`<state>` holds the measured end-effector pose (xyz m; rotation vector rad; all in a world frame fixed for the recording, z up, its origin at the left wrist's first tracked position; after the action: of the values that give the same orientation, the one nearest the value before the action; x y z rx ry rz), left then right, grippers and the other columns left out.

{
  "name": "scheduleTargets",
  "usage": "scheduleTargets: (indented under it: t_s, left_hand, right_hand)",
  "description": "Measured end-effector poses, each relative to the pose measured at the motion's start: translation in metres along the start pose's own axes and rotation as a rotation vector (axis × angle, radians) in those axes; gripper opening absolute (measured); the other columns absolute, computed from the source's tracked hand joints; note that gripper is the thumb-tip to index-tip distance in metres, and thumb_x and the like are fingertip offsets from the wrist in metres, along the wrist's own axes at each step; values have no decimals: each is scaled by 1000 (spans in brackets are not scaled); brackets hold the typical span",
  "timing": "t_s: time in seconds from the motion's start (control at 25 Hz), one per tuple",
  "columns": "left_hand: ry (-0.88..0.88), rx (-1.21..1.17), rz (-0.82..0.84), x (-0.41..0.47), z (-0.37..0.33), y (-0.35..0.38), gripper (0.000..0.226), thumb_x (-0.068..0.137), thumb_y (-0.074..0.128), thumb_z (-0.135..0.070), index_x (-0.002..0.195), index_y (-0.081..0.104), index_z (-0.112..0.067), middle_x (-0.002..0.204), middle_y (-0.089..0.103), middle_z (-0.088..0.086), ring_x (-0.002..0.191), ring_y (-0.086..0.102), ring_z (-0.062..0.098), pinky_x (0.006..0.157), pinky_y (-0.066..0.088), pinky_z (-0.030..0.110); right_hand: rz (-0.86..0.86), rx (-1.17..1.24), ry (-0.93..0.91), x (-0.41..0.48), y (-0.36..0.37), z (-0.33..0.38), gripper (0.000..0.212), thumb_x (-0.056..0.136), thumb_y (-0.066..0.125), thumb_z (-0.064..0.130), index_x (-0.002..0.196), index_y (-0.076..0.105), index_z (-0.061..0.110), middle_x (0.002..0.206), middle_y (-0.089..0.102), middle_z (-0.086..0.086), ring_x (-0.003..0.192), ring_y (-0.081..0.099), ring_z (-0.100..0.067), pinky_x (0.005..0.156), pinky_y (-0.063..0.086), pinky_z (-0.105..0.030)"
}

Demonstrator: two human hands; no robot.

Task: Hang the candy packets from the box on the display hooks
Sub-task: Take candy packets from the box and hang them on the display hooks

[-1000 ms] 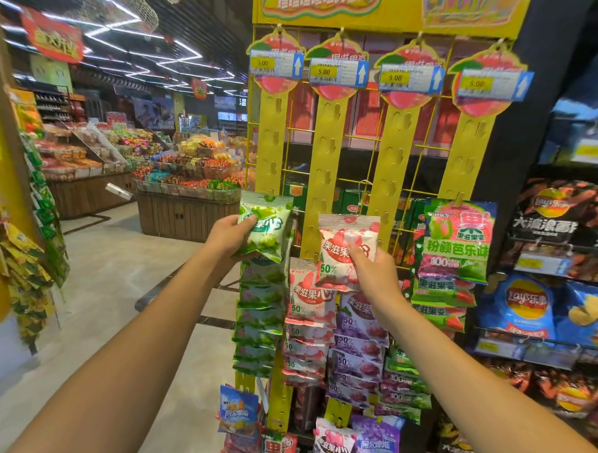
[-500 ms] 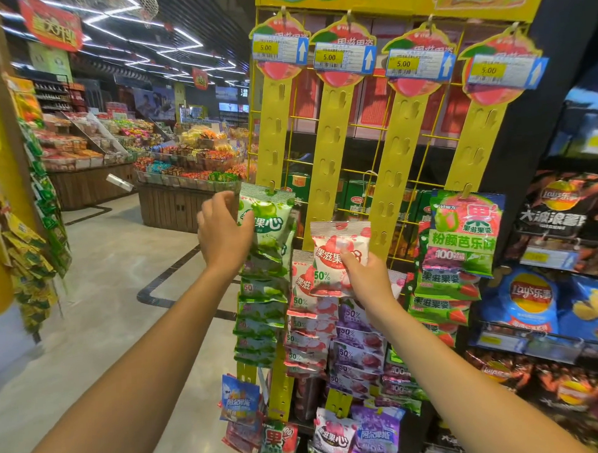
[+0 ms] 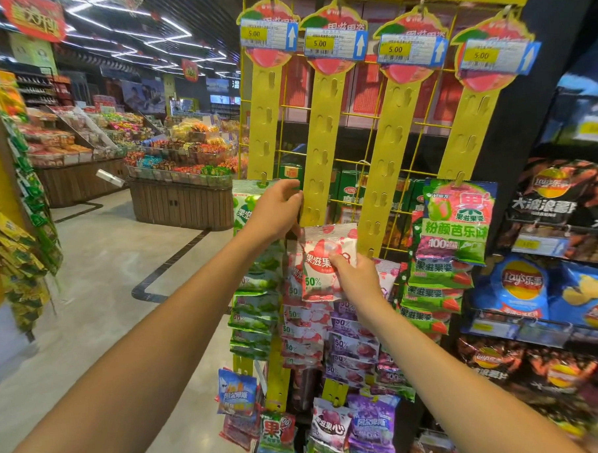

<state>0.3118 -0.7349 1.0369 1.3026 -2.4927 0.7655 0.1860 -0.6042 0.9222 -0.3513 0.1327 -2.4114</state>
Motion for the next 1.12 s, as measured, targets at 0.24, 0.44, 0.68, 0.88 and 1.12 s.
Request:
scheduleTargets:
  t_s: [0.24,0.44,0.68,0.88,1.12]
  left_hand:
    - [-130,-109,21,8,3,-2,32,108,54,-30,134,64,-12,118,69,2,52,67,8,38,36,20]
    - [-192,-132,137,13,0,-12,39,106,56,-43,111,72,-8,109,73,9,43,47,9,40,27,22]
    - [-302,-122,208,18,0,-20,37,99,64,-50,110,69,-15,87,62,3,42,37,7,41,26,19]
    - [-270,-114,212,20,5,-22,49,100,62,-52,120,70,-8,103,68,8,45,36,8,42,27,19]
    - [-257,-99,208,17,3,-23,49,100,61,-52,117,71,-7,94,65,5,50,37,9,46,26,22]
  right_hand:
    - [-10,28,-29,-3,-2,8,34,92,62,49,90,71,16,91,77,-16,78,72,-31,68,53,-43]
    - [39,34,-37,3,6,23,38,93,61,53,99,73,18,91,79,-9,87,76,-33,83,60,-52]
    - [1,67,26,18,11,45,74,84,59,73,94,65,0,80,67,-13,71,62,-24,69,54,-40]
    - [43,118,118,17,23,20,72,84,60,66,109,68,-1,112,68,-30,76,63,-27,71,49,-40]
    - [67,171,146,10,21,20,55,97,64,52,109,70,-1,105,75,-23,80,70,-29,72,53,-40]
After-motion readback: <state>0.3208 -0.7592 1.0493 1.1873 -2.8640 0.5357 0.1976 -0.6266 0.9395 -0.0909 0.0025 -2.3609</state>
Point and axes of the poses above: each hand's wrist, its own x-axis towards the middle knuckle, its own y-axis out of the palm, z = x × y, the point moved 3 cm from there along x, towards the middle knuckle
